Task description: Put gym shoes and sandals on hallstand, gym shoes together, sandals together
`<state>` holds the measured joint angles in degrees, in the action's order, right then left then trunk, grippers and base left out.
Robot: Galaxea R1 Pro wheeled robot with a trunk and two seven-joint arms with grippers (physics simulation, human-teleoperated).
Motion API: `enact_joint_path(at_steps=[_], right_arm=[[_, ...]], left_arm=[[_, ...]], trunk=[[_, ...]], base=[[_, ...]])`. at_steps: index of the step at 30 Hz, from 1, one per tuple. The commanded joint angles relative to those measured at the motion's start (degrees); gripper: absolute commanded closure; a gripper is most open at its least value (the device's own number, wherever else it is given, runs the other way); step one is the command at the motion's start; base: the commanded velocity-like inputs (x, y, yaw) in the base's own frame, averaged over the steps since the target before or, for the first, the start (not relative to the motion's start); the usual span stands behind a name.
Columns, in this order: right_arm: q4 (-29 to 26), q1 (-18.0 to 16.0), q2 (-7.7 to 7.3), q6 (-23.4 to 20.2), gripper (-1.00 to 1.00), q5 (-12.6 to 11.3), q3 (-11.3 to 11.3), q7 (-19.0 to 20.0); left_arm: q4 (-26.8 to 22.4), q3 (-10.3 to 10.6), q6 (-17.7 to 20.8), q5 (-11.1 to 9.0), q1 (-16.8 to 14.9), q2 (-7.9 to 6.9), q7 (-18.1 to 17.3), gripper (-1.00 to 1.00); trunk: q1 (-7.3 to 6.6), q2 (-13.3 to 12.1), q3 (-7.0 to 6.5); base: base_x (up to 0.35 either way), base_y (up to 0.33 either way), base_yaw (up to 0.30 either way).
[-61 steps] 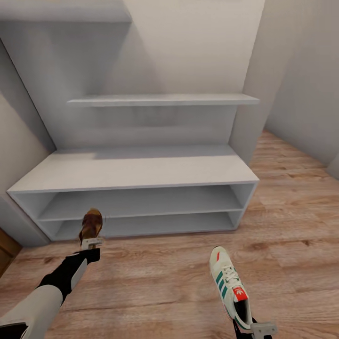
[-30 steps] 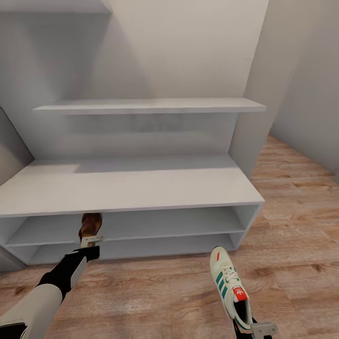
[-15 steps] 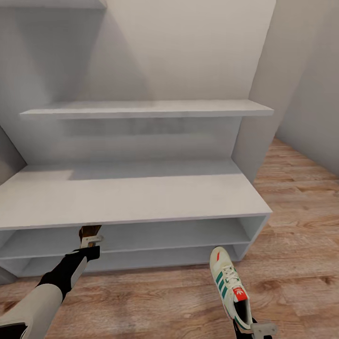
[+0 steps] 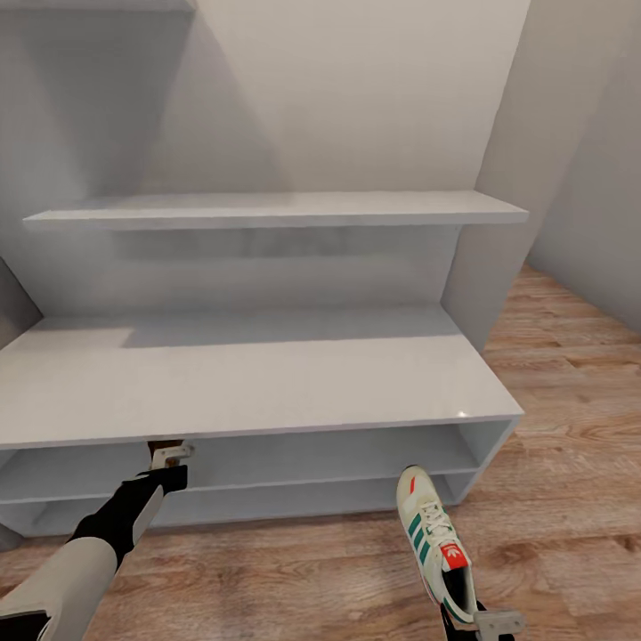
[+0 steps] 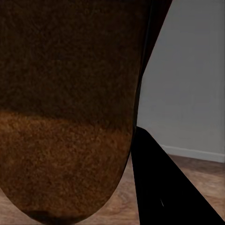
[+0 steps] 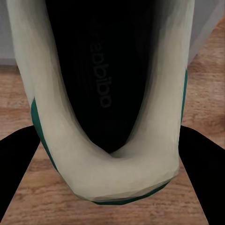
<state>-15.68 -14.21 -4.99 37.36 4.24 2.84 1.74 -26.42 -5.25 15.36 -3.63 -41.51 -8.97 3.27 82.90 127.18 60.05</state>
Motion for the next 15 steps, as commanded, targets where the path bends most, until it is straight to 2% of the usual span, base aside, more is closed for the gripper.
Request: enact_joint_path(at_steps=[1, 5, 11, 15], right_arm=[[0.03, -0.03, 0.03, 0.17, 1.00, 0.42, 0.32, 0.19], [0.03, -0.03, 0.02, 0.17, 1.00, 0.42, 0.32, 0.19], [0.03, -0.03, 0.00, 0.17, 1.00, 0.43, 0.32, 0.19], [0.03, -0.03, 0.01, 0.17, 1.00, 0.42, 0.33, 0.19]], left_arm=[[-0.12, -0.03, 0.37, -0.20, -0.01, 0.00, 0.07, 1.00], [-0.12, -0.08, 0.37, -0.23, -0.01, 0.00, 0.07, 1.00], [-0.13, -0.25, 0.37, -0.21, -0.05, 0.00, 0.07, 1.00], [-0.13, -0.28, 0.37, -0.20, -0.02, -0.05, 0.07, 1.00]], trunk=[[-0.01, 0.02, 0.04], [-0.01, 0.02, 0.04], [-0.01, 0.02, 0.04], [-0.01, 0.02, 0.04]], base=[[0.005, 0.000, 0.000], [0.035, 0.000, 0.000], [0.172, 0.031, 0.000], [0.051, 0.007, 0.000]])
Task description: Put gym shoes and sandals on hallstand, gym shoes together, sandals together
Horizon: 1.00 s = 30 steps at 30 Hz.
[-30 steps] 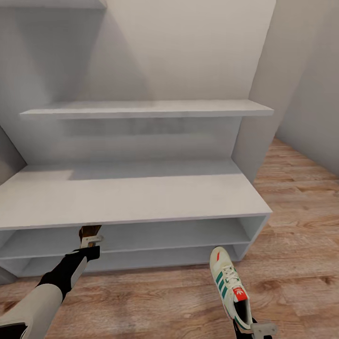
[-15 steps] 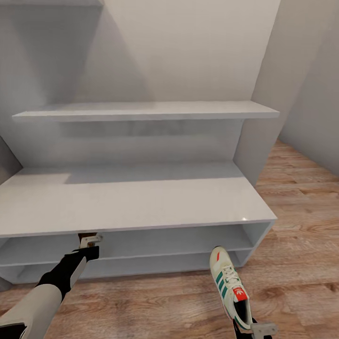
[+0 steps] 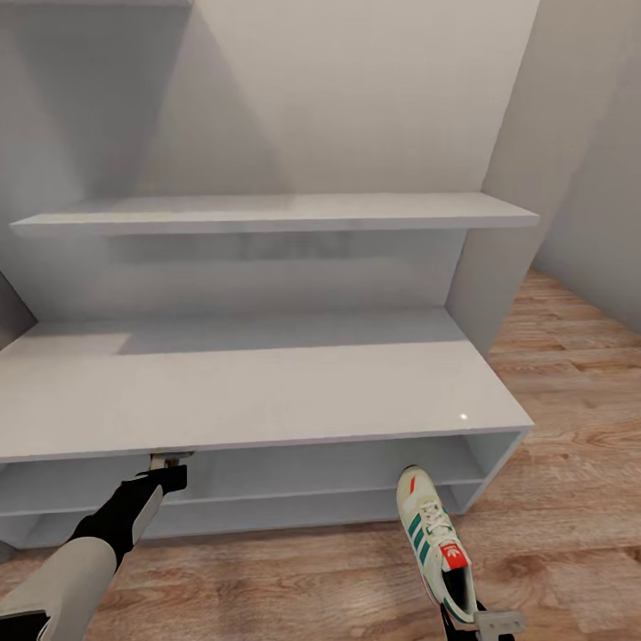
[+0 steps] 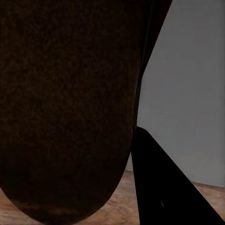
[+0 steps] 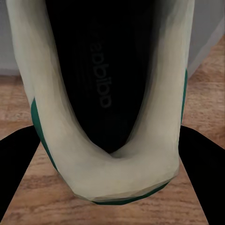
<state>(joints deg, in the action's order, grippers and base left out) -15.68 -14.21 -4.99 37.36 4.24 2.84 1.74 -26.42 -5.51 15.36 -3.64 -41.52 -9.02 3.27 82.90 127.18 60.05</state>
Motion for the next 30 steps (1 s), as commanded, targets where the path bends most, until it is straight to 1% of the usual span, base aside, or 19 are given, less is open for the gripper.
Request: enact_joint_path(at_steps=[1, 15, 16, 24, 30], right_arm=[[0.03, -0.03, 0.01, 0.17, 1.00, 0.42, 0.33, 0.19], [0.03, -0.03, 0.01, 0.17, 1.00, 0.42, 0.32, 0.19], [0.03, -0.03, 0.00, 0.17, 1.00, 0.42, 0.32, 0.19], [0.03, -0.03, 0.03, 0.17, 1.00, 0.43, 0.32, 0.19], [0.03, -0.03, 0.02, 0.17, 1.00, 0.42, 0.32, 0.19]], left_arm=[[-0.12, -0.02, 0.37, -0.18, 0.00, 0.00, 0.07, 1.00], [-0.12, 0.18, 0.29, -0.19, 0.02, -0.02, 0.05, 1.00], [-0.12, 0.23, 0.19, -0.17, 0.03, -0.01, 0.09, -1.00], [0.02, 0.02, 0.02, -0.09, 0.03, -0.03, 0.25, -1.00], [-0.03, 0.04, 0.02, -0.11, 0.03, -0.03, 0.24, -1.00]], trunk=[[-0.01, 0.02, 0.04], [-0.01, 0.02, 0.04], [-0.01, 0.02, 0.04], [-0.01, 0.02, 0.04], [-0.01, 0.02, 0.04]], base=[[0.015, 0.002, 0.000], [0.002, 0.000, 0.000], [0.000, 0.000, 0.000], [-0.012, 0.000, 0.000], [-0.297, 0.000, 0.000]])
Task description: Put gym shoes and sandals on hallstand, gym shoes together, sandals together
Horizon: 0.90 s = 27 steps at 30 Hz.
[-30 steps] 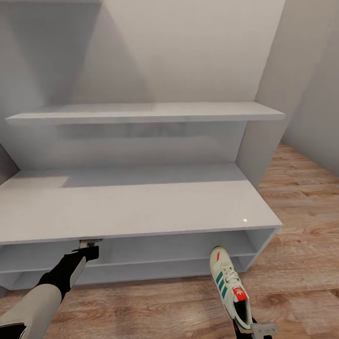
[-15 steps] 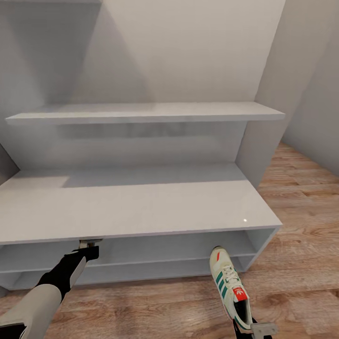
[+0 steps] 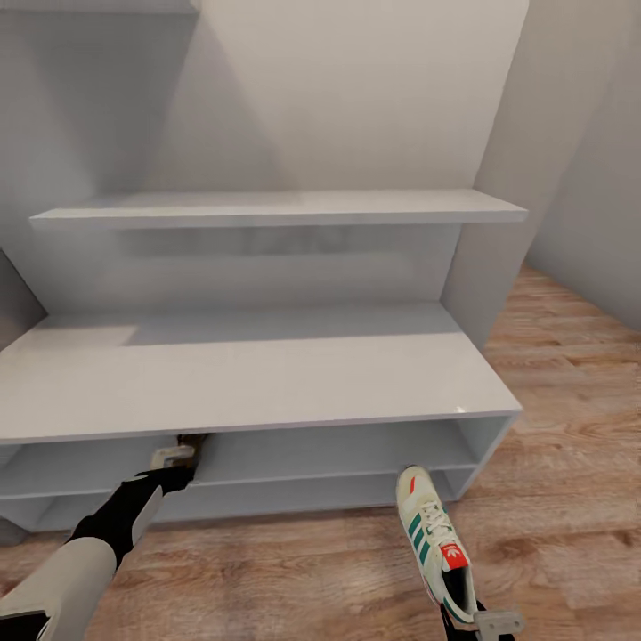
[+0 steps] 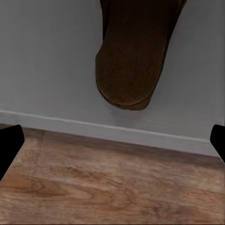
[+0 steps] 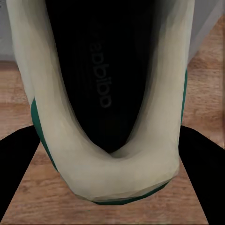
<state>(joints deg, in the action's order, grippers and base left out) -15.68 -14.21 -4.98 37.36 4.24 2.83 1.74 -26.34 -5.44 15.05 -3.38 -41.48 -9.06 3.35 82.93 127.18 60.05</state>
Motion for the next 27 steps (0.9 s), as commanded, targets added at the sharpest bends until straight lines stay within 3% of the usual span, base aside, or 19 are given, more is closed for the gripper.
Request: enact_joint_path(at_steps=[1, 10, 15, 18, 23, 24, 27], right_arm=[[0.03, -0.03, 0.00, 0.17, 1.00, 0.42, 0.33, 0.19], [0.03, -0.01, 0.00, 0.17, 1.00, 0.42, 0.33, 0.19], [0.03, -0.03, 0.00, 0.17, 1.00, 0.42, 0.33, 0.19], [0.03, -0.01, 0.00, 0.17, 1.00, 0.42, 0.33, 0.19], [0.03, -0.03, 0.00, 0.17, 1.00, 0.42, 0.33, 0.19], [0.03, -0.03, 0.02, 0.17, 1.00, 0.42, 0.33, 0.16], [0.03, -0.03, 0.05, 0.17, 1.00, 0.45, 0.36, 0.13]], left_arm=[[-0.11, -0.03, 0.33, -0.37, 0.00, 0.01, 0.17, -1.00], [-0.05, 0.15, -0.19, -0.43, 0.09, 0.01, -0.11, -1.00], [-0.11, -0.01, -0.74, -0.90, 2.67, 0.01, -0.48, -1.00], [-0.10, -0.16, -3.05, -1.06, 5.11, 0.01, -0.56, -1.00], [0.28, -0.26, -13.87, -1.17, 12.01, 0.01, -0.87, -1.00], [0.42, -0.27, -18.24, -1.16, 16.00, 0.01, -3.02, -1.00], [0.64, -0.40, -22.50, -1.29, 19.98, -0.14, -8.03, -1.00]], trunk=[[-0.04, 0.02, 0.04], [-0.04, 0.02, 0.04], [-0.04, 0.02, 0.04], [-0.04, 0.02, 0.04], [-0.04, 0.02, 0.04], [-0.04, 0.02, 0.04], [-0.04, 0.02, 0.04]], base=[[-0.324, 0.000, 0.000], [-0.332, 0.000, 0.000], [-0.335, 0.000, 0.000], [-0.335, 0.000, 0.000], [-0.335, 0.000, 0.000], [-0.335, 0.000, 0.000], [-0.331, 0.000, 0.000]])
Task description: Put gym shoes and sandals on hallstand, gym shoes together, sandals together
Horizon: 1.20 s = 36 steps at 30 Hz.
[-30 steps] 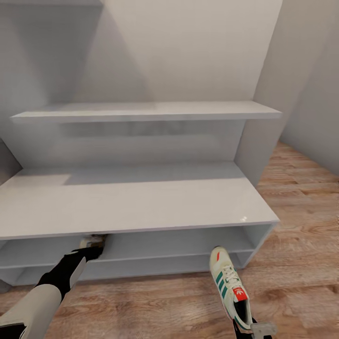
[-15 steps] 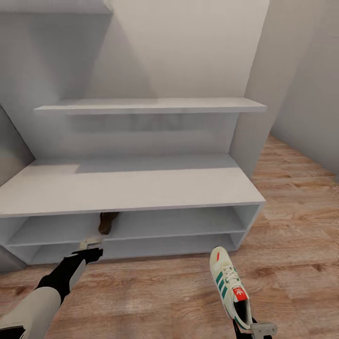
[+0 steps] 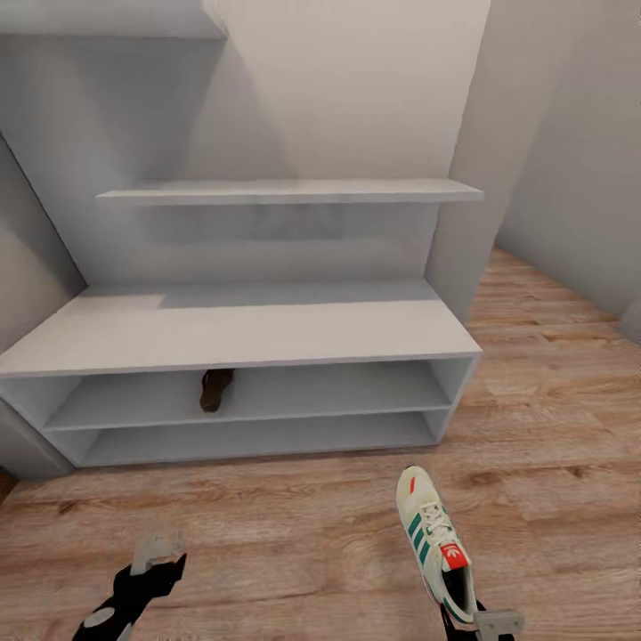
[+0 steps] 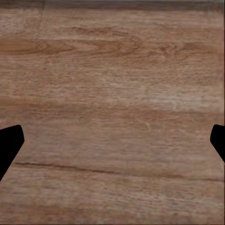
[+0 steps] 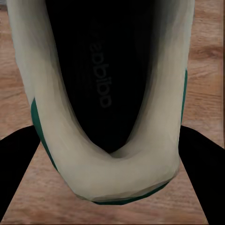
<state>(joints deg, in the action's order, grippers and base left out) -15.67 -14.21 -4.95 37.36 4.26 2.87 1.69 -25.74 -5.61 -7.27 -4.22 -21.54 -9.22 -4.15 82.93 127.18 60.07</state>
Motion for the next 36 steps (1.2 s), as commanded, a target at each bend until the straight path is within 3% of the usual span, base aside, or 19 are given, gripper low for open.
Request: enact_joint_path(at_steps=[1, 8, 12, 19, 21, 22, 27, 32, 34, 36], right_arm=[[0.01, -0.03, 0.02, 0.17, 1.00, 0.42, 0.34, 0.18], [-0.13, -0.03, 0.03, 0.10, 1.00, 0.46, 0.35, 0.16], [-0.15, -0.03, 0.03, 0.09, 1.00, 0.48, 0.38, 0.16], [-0.21, -0.03, 0.12, -0.52, 1.00, 0.48, 0.52, -0.03], [-0.40, -0.03, 0.39, -3.47, 1.00, 0.44, 0.46, -1.47], [-0.72, -0.03, 1.29, -7.81, 1.00, 0.45, 0.39, -3.92], [-5.15, -0.14, 5.19, -19.45, 1.00, 0.61, 0.15, -11.09], [-15.79, -0.49, 10.12, -33.21, 1.00, 0.67, -0.13, -15.66], [-18.68, -0.75, 11.24, -37.15, 1.00, 0.67, -0.17, -16.26], [-23.71, -1.69, 13.04, -44.58, 1.00, 0.66, -0.25, -17.09]], left_arm=[[0.08, -0.24, -1.07, -0.52, 0.77, -0.04, -1.59, -1.00], [0.15, -0.35, -11.36, -2.13, 9.50, -0.51, -14.36, -1.00], [0.31, -0.36, -13.05, -2.18, 10.89, -0.48, -16.38, -1.00], [0.34, -0.28, -13.42, -2.27, 11.29, -0.38, -16.84, -1.00], [0.34, -0.28, -13.50, -2.24, 11.32, -0.37, -16.90, -1.00], [0.34, -0.23, -13.53, -2.22, 11.33, -0.32, -16.92, -1.00], [0.34, -0.20, -13.55, -2.16, 11.35, -0.29, -16.94, -1.00], [0.34, -0.19, -13.55, -2.17, 11.35, -0.28, -16.94, -1.00], [0.34, -0.19, -13.55, -2.18, 11.36, -0.28, -16.94, -1.00], [0.34, -0.20, -13.56, -2.22, 11.35, -0.28, -16.94, -1.00]], trunk=[[-0.05, 0.02, 0.03], [-0.05, 0.02, 0.03], [-0.05, 0.02, 0.03], [-0.05, 0.02, 0.03], [-0.05, 0.02, 0.03], [-0.05, 0.02, 0.03], [-0.05, 0.02, 0.03], [-0.05, 0.02, 0.03], [-0.05, 0.02, 0.03], [-0.05, 0.02, 0.03]], base=[[-0.323, 0.000, 0.000], [-0.302, 0.000, 0.000], [-0.272, 0.000, 0.000], [-0.195, 0.000, 0.000], [-0.100, 0.000, 0.000], [-0.045, 0.103, 0.000], [-0.020, 0.217, 0.000], [-0.004, 0.289, 0.000], [-0.001, 0.300, 0.000], [-0.001, 0.303, 0.000]])
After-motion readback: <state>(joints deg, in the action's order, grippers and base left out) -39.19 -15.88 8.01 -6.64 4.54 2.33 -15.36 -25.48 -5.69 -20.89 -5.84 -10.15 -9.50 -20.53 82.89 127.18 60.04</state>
